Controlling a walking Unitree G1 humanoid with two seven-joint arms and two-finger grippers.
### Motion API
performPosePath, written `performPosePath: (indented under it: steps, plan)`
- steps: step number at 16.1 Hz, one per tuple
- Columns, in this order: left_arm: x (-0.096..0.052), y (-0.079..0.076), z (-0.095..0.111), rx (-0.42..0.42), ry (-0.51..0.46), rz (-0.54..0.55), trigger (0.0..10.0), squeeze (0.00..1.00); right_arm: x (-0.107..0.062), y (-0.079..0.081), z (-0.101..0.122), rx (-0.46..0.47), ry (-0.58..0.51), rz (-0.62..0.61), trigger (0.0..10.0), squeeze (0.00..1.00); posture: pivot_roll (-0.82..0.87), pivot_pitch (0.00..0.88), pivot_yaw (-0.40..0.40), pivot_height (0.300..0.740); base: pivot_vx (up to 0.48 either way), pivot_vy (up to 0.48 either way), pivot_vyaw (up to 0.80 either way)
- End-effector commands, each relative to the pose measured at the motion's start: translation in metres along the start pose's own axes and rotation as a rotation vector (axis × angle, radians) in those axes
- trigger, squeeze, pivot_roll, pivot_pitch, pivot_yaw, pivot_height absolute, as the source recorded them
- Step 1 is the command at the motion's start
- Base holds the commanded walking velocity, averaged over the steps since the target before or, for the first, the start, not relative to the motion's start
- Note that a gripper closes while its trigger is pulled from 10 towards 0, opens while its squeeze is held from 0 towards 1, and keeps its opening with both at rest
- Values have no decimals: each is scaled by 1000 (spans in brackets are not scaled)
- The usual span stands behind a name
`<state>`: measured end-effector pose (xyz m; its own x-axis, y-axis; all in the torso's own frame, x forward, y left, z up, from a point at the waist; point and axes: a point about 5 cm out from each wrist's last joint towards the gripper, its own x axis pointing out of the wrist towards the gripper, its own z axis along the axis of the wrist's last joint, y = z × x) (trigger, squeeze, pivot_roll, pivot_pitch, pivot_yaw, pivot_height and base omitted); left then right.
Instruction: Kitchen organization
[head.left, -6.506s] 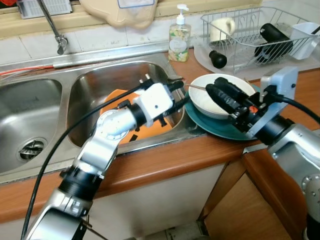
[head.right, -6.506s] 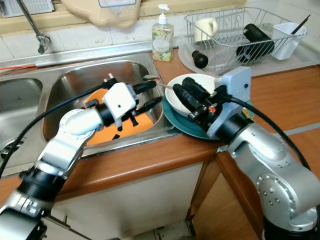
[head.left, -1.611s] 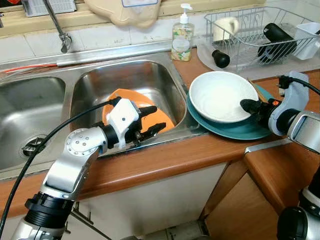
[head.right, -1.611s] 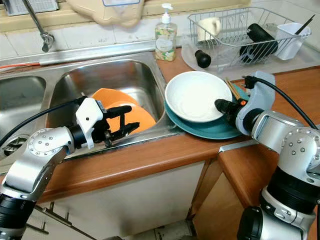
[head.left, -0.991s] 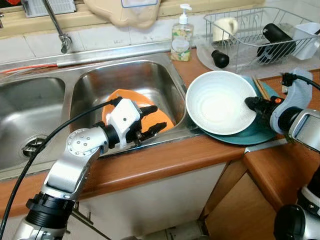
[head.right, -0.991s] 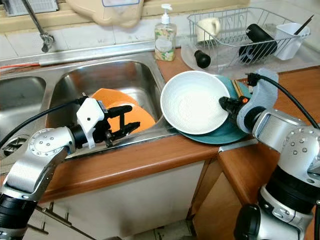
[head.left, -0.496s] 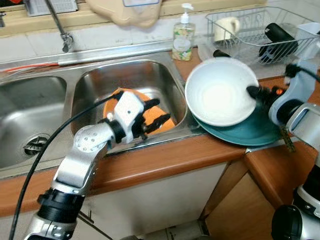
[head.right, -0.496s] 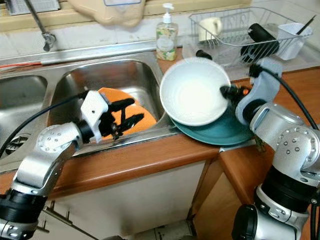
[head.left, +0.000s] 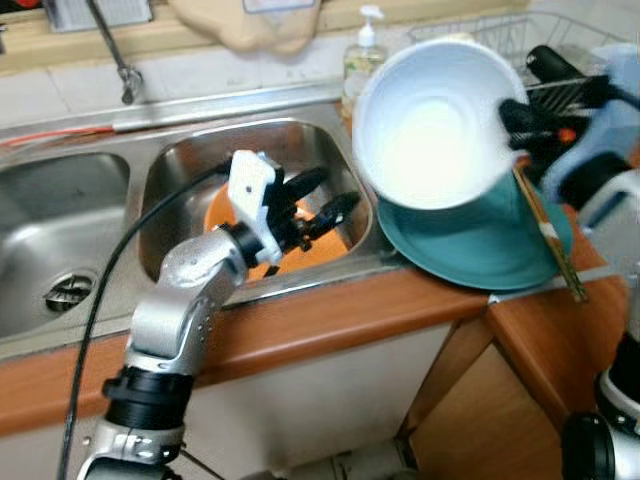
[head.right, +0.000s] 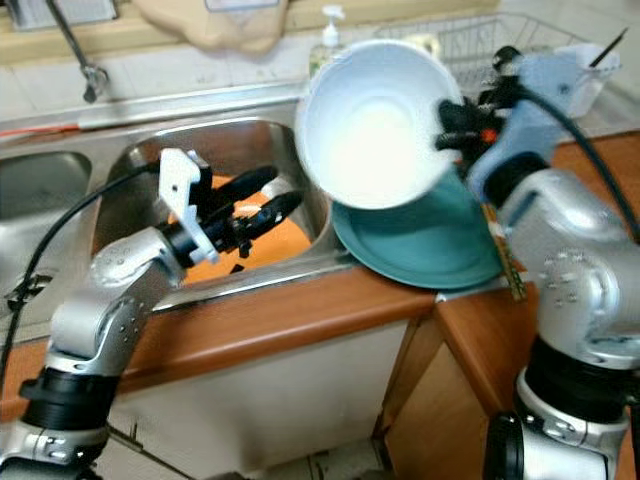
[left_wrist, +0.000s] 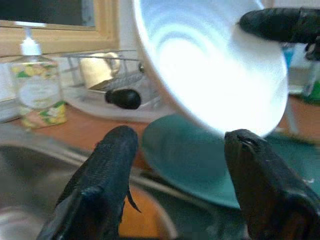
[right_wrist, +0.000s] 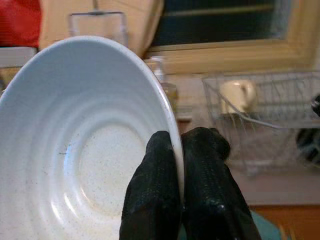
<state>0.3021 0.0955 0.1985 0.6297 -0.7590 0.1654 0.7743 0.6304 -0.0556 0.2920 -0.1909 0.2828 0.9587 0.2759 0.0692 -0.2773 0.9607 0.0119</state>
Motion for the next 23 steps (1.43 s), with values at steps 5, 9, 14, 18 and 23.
performPosePath:
  steps: [5, 9, 14, 18, 23]
  plan:
    - [8, 7, 7, -79, -37, 34, 10000, 0, -4, 23, 11, -79, -115, 151, 0, 0, -205, 0, 77, 740, 0, 0, 0]
    - [7, 23, 7, -96, -54, 159, 4588, 0, -6, 28, 11, -41, -149, 184, 0, 0, -210, 0, 87, 740, 0, 0, 0]
    - [10, 24, 7, -98, -66, 173, 0, 0, -7, 30, 8, -29, -151, 181, 0, 0, -208, 0, 85, 740, 0, 0, 0]
    - [10, 22, 6, -109, -71, 173, 0, 0, -6, 32, 6, -27, -145, 186, 0, 0, -203, 0, 83, 740, 0, 0, 0]
    - [11, 22, 6, -118, -75, 185, 0, 0, -5, 34, 2, -22, -131, 174, 0, 0, -203, 0, 84, 740, 0, 0, 0]
